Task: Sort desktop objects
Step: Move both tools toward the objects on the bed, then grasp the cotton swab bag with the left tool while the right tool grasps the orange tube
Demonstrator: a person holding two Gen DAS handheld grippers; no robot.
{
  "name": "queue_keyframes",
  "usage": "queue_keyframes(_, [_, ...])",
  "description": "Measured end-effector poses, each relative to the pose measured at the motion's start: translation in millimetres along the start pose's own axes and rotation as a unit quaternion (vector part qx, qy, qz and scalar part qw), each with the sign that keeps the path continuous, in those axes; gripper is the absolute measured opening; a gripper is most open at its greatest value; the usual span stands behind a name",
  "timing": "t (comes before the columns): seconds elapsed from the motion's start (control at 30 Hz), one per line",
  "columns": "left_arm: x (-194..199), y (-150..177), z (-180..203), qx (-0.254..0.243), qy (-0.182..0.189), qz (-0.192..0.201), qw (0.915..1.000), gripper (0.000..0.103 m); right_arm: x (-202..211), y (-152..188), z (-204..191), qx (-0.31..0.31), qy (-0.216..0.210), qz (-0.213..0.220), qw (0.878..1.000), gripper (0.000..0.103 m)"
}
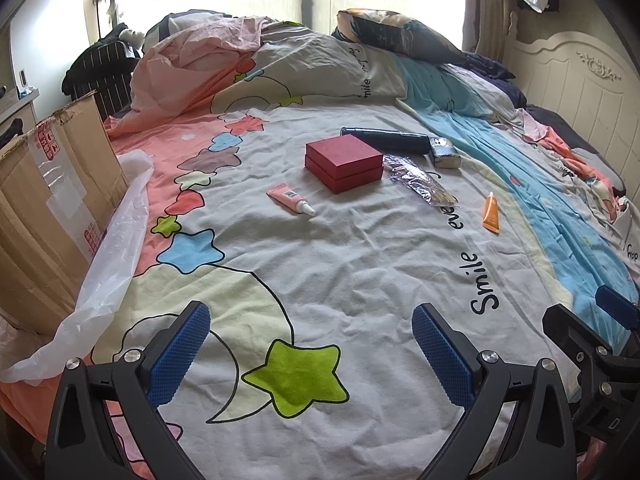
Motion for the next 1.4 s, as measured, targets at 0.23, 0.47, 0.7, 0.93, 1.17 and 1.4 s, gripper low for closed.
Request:
queue_keyframes(0.23, [-6,-2,5,-0.018,-0.012,-0.004,0.9998,0.103,-4,-4,0,0.005,-0.003,0.002,1.0,0.103])
queue_keyframes(0.47, [-13,-13,-5,-0.012,-0.016,0.004,0.9998,0.103,-13,-12,-8,0.03,-0.01,0.0,0.999,0.103])
queue_keyframes(0.7, [-27,-26,-36,0.047,0.004,-0.011,0.9988,0.103,-26,-23,-13,0.049,-0.018,-0.008,0.999,0.103])
queue_keyframes(0.93, [-37,-40,-46,0.074,-0.015,-0.009,0.9971,0.103,-45,-32,-19,0.075,-0.014,-0.017,0.997,0.103])
queue_keyframes(1.17, [-52,-52,-16,0.014,-0.037,-0.014,0.9991,0.103,-65,-45,-21,0.095,-0.011,-0.026,0.995,0.103])
queue_keyframes(1.4, [-67,-66,-9,0.014,-0.03,-0.025,0.9991,0.103,-83,-55,-19,0.098,-0.023,-0.04,0.994,0.103])
Point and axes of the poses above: each gripper's, at about its wrist camera, not at the fingertips, and x roughly against the way its jaws point, z to its right, y to its underside, the point moved 5 cm from there along -x, roughly the way its jaws point, and after that the axes turned 3 degrees about x, right-handed, at the moved point
